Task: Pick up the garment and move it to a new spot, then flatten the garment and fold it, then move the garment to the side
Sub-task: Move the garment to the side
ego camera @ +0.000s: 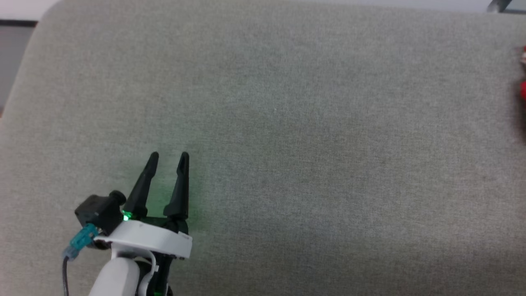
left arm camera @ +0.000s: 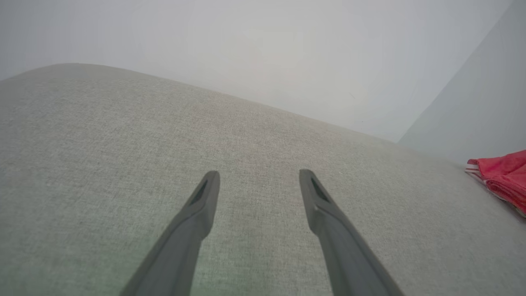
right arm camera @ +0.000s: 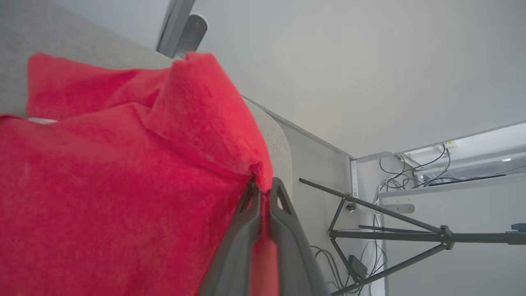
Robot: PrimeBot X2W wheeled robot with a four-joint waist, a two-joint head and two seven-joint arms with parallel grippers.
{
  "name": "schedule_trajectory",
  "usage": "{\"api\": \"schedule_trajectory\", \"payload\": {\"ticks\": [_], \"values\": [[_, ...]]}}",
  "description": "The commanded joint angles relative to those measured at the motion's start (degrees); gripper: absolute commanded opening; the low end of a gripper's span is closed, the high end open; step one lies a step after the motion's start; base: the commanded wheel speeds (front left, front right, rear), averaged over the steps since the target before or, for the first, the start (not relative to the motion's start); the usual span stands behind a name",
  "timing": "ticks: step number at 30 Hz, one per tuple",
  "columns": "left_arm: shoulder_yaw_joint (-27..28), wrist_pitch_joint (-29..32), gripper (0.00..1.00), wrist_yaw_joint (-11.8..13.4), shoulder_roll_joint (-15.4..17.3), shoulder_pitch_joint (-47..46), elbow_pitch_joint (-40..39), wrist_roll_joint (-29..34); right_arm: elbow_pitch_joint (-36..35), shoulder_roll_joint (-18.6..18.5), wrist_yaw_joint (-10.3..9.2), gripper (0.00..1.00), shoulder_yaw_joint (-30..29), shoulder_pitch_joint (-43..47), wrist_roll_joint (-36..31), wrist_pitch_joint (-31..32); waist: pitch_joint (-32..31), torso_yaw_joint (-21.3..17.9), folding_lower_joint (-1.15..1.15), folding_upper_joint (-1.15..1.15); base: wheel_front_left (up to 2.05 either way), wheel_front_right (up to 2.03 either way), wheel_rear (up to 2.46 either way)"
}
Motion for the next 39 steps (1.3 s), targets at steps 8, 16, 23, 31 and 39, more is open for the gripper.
{"api": "schedule_trajectory", "payload": {"ticks": [8, 16, 23, 31, 39], "values": [[-0.08, 0.04, 1.0, -1.05, -0.42, -1.78, 0.64, 1.55, 8.01, 4.98, -0.11, 0.0, -7.9, -0.08, -10.59, 0.09, 2.29, 0.14, 0.0, 0.0, 0.0, 0.0, 0.0], [0.04, 0.04, 1.0, -1.34, -0.45, -1.97, 1.54, 2.13, 9.97, 9.17, -0.11, 0.0, -13.2, 0.01, -16.33, -0.06, 1.65, -0.11, 0.0, 0.0, 0.0, 0.0, 0.0], [0.45, 0.04, 1.0, -1.63, -0.11, -0.89, 2.89, 2.16, 8.88, 12.86, -0.11, 1.0, -16.47, 0.7, -20.4, -0.22, -2.05, -0.69, 0.0, 0.0, 0.0, 0.0, 0.0], [1.2, 0.08, 1.0, -1.42, 0.5, 1.81, 4.48, 1.13, 6.25, 17.03, -0.11, 1.0, -18.78, 3.5, -19.71, -3.65, -9.17, -1.67, 0.0, 0.0, 0.0, 0.0, 0.0], [2.58, 0.07, 1.0, -0.05, 1.57, 6.49, 4.33, 1.11, -0.13, 24.63, -0.11, 1.0, -18.32, 10.25, -12.47, -13.11, -16.81, -3.65, 0.0, 0.0, 0.0, 0.0, 0.0]]}}
